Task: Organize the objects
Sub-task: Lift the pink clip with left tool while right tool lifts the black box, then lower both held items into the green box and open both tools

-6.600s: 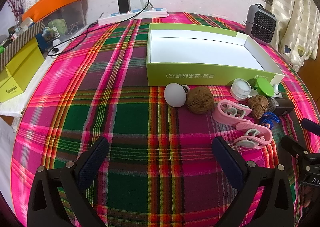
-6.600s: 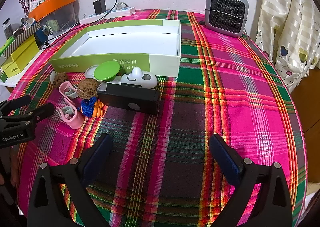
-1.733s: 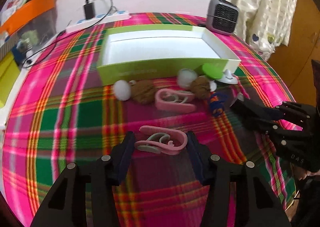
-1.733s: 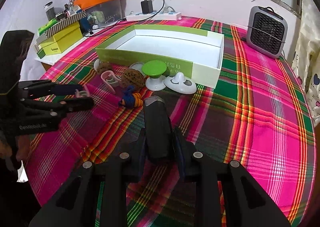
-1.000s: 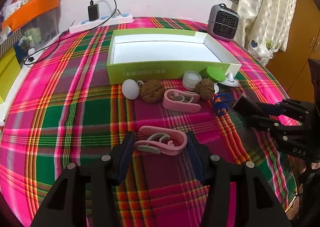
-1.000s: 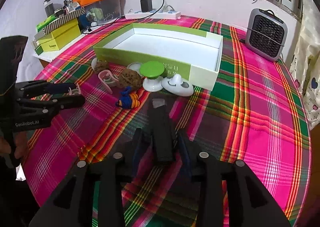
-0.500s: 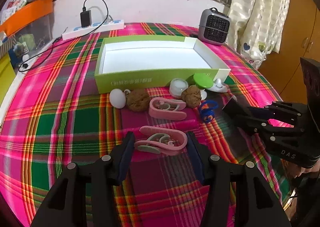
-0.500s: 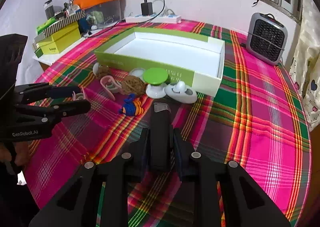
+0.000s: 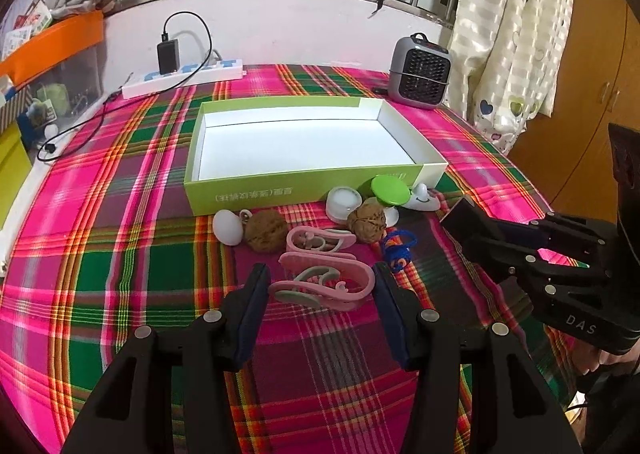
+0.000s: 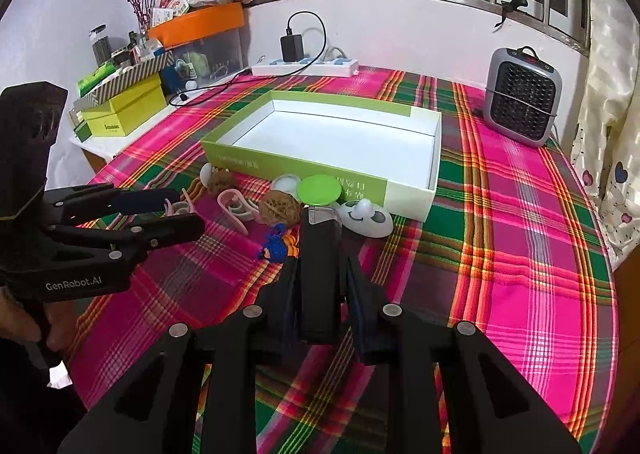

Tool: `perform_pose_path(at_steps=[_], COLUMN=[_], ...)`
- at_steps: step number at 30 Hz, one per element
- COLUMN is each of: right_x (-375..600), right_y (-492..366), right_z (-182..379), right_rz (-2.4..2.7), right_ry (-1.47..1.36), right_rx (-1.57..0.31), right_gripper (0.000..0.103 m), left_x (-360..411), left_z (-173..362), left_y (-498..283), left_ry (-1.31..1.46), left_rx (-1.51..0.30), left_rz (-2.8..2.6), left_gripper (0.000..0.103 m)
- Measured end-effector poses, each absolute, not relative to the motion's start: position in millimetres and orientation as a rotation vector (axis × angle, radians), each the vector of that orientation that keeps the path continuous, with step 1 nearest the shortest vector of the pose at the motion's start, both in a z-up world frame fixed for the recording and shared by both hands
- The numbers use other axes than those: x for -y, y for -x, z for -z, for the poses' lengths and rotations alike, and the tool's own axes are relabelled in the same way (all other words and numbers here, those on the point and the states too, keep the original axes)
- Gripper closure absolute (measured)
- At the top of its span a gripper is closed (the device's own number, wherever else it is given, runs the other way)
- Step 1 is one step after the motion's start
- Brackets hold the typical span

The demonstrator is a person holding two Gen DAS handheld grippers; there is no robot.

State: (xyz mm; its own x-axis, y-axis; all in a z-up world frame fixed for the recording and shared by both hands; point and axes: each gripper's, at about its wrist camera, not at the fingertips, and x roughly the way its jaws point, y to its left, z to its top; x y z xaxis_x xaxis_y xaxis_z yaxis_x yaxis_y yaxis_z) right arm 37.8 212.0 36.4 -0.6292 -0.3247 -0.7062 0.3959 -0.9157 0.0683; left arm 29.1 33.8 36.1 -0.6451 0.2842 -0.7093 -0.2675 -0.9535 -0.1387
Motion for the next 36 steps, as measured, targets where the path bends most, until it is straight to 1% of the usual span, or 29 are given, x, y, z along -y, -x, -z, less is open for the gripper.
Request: perform_pose_path(at_steps=[18, 29, 36], right_x=[-214, -213, -212], right_y=[-26, -16, 3], right_z=[-32, -37, -43], right_rz=[2.528, 2.538, 2.543], right_ry=[-1.099, -1.087, -1.081], right_rx=[-0.109, -0.11, -0.093], right_gripper=[0.079, 0.079, 0.079], left_x=[-42, -49, -52], left_z=[-36, -48, -58], left_y=[-13, 0, 24], left_ry=[1.117, 1.074, 1.058], left_rx=[0.017, -0.019, -0.039], left_rz=[-2.596, -2.608, -2.615], left_gripper=[0.052, 0.052, 0.052])
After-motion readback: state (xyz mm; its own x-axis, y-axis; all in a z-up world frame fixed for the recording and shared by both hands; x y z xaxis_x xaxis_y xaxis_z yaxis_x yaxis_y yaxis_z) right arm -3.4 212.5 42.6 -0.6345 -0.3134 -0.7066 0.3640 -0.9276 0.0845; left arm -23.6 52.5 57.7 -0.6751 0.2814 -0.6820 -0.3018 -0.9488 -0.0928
